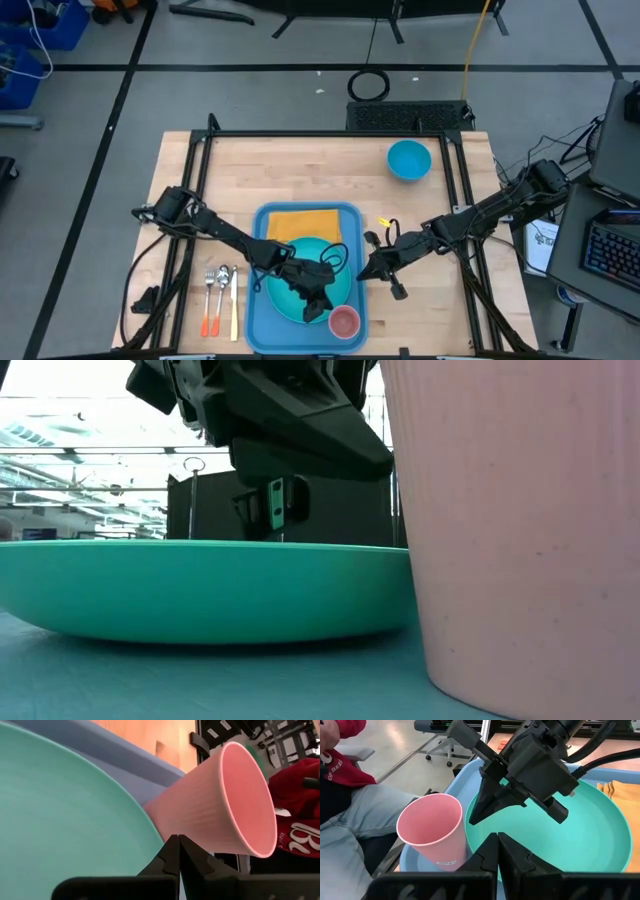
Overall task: Set up tray
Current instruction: Adjust the pink cup on the blue serving tray
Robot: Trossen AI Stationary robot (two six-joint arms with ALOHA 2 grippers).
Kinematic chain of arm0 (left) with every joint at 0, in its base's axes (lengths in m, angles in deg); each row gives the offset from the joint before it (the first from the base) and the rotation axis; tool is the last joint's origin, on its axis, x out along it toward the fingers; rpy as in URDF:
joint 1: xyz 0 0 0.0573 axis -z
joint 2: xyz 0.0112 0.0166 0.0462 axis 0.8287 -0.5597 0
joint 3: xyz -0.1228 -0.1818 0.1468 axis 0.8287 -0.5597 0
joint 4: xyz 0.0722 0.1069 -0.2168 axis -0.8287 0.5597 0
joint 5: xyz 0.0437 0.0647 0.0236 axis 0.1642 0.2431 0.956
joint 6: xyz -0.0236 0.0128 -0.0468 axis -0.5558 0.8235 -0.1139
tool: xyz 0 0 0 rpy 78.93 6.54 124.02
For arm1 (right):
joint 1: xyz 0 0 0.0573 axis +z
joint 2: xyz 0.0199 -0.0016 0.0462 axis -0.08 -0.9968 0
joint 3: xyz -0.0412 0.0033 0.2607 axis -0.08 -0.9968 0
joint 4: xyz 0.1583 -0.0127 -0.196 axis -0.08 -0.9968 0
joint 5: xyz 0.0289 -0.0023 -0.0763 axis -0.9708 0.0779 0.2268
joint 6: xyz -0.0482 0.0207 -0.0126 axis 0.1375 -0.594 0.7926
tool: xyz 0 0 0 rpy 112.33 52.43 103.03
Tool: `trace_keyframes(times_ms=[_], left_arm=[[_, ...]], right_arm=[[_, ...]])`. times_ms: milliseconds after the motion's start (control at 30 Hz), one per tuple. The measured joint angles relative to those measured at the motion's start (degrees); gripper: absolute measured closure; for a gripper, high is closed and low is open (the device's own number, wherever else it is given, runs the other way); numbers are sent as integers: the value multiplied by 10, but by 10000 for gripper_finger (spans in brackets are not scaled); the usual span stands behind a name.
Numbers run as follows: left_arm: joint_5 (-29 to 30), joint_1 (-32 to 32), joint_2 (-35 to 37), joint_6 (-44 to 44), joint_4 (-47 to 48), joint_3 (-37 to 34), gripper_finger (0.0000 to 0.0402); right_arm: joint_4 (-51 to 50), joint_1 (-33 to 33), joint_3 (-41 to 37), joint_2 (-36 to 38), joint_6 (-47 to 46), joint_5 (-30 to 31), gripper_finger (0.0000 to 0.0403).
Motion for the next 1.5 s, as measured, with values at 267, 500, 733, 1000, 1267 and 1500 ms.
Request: trace_keyframes(times_ms=[267,500,733,1000,1267,1500], left_arm=[[-9,3,0,0,-13,0,401],[-14,8,0,0,-29,0,401],[-13,9,0,0,-30,0,401],[-11,13,0,-5,-41,0,401],[-12,17,0,-10,-60,0,401],[5,20,0,-16,-45,0,401]], right_arm=[[0,0,0,0,0,0,403],[0,-4,0,0,0,0,403],[0,-4,0,0,0,0,403],[0,-4,0,0,0,0,403],[0,-4,0,0,0,0,403],[0,-4,0,0,2,0,403]])
